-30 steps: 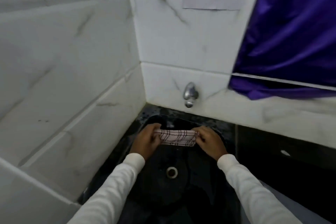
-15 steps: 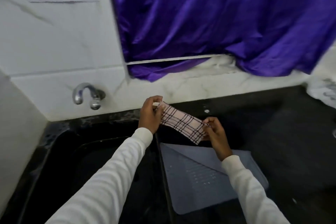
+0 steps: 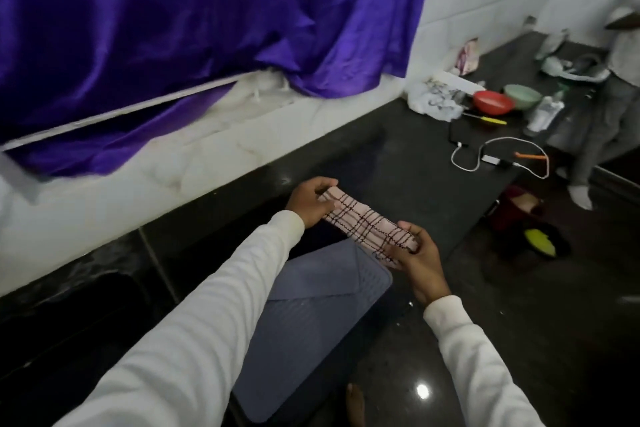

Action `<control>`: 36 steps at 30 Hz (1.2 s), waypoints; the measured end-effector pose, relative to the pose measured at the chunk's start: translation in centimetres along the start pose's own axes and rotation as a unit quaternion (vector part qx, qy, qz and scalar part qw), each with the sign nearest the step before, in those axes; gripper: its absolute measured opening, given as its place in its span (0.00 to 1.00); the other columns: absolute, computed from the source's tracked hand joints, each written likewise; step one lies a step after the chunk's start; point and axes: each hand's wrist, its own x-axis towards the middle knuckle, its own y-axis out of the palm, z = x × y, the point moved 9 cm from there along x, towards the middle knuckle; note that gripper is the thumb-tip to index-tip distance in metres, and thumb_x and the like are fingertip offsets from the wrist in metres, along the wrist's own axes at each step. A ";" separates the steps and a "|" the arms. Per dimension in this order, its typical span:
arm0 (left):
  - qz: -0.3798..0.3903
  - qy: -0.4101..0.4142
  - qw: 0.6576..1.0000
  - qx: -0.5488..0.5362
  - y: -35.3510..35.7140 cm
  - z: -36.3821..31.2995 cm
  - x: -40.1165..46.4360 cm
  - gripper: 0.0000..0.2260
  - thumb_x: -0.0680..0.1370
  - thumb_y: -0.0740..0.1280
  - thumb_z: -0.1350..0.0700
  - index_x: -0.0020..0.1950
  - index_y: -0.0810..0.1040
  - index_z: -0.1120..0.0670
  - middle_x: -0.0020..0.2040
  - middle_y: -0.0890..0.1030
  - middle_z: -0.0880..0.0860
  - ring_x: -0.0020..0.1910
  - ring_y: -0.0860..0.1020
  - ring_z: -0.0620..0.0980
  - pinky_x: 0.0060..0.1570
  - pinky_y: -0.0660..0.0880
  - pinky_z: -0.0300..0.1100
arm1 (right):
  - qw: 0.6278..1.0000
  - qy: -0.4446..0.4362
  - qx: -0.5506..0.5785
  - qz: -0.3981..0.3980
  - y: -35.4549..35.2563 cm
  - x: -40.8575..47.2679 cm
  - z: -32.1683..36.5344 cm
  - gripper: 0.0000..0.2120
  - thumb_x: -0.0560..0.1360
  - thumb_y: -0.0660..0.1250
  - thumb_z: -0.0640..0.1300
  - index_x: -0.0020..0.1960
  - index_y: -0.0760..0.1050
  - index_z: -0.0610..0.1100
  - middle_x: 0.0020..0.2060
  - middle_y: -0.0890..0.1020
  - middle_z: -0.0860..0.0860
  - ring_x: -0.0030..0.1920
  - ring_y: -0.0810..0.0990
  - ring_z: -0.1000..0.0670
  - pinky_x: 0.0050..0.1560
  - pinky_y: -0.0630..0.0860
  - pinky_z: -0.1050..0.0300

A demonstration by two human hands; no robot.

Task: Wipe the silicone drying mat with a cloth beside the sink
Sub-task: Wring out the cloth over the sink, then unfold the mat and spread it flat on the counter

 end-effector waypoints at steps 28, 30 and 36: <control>0.051 -0.064 0.952 0.293 10.5 12.5 9.7 0.26 0.77 0.70 0.50 0.74 0.67 0.45 0.69 0.72 0.49 0.66 0.68 0.53 0.65 0.69 0.53 | 0.799 -0.177 -0.571 0.067 -1.6 12.5 -5.5 0.23 0.64 0.75 0.43 0.58 0.76 0.50 0.55 0.73 0.48 0.53 0.67 0.44 0.51 0.68 0.49; 0.011 -0.078 0.960 0.269 7.3 12.7 8.0 0.26 0.77 0.70 0.51 0.74 0.68 0.45 0.66 0.74 0.48 0.62 0.72 0.50 0.63 0.71 0.48 | 0.778 -0.238 -0.569 0.119 2.4 13.2 -5.3 0.24 0.63 0.74 0.39 0.58 0.77 0.47 0.55 0.74 0.47 0.51 0.68 0.43 0.48 0.72 0.48; -0.205 -0.129 0.945 0.221 -2.9 15.1 -3.0 0.22 0.77 0.69 0.58 0.69 0.72 0.43 0.58 0.77 0.42 0.49 0.76 0.41 0.56 0.76 0.42 | 0.731 -0.310 -0.529 0.298 10.4 11.5 -5.7 0.25 0.62 0.64 0.39 0.58 0.77 0.53 0.52 0.73 0.52 0.53 0.69 0.46 0.56 0.64 0.54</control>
